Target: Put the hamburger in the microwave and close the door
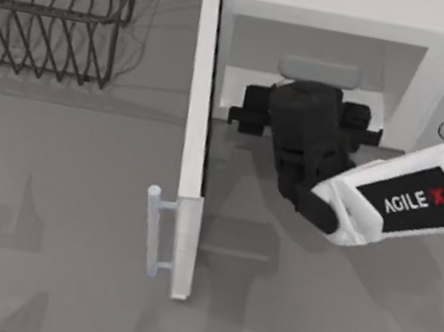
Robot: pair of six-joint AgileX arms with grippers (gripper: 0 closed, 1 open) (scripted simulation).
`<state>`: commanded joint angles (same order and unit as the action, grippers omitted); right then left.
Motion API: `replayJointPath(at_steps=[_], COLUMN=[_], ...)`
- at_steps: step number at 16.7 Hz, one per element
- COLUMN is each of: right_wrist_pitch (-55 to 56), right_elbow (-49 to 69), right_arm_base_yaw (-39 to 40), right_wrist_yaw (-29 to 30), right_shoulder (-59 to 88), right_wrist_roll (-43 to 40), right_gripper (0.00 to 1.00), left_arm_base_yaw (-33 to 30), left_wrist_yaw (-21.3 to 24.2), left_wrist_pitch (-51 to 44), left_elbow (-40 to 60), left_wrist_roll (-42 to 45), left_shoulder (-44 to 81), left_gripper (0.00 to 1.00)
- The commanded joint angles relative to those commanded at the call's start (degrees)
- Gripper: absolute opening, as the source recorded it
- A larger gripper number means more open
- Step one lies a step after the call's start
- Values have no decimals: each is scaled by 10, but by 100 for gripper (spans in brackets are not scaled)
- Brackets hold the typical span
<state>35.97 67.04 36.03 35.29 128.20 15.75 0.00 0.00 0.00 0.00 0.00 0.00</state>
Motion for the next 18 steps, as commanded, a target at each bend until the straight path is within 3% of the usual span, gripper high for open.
replayJointPath(at_steps=[14,18], right_wrist_pitch=[-142,-157], right_elbow=[376,424], right_arm_base_yaw=[-86,-93], right_wrist_yaw=[-62,-82], right_shoulder=[201,239], right_wrist_roll=[-53,-50], right_gripper=[0,0], left_arm_base_yaw=[0,0], left_wrist_yaw=[0,0], left_wrist_pitch=[0,0], left_elbow=[0,0], left_wrist_roll=[0,0], left_shoulder=[0,0], left_gripper=[100,100])
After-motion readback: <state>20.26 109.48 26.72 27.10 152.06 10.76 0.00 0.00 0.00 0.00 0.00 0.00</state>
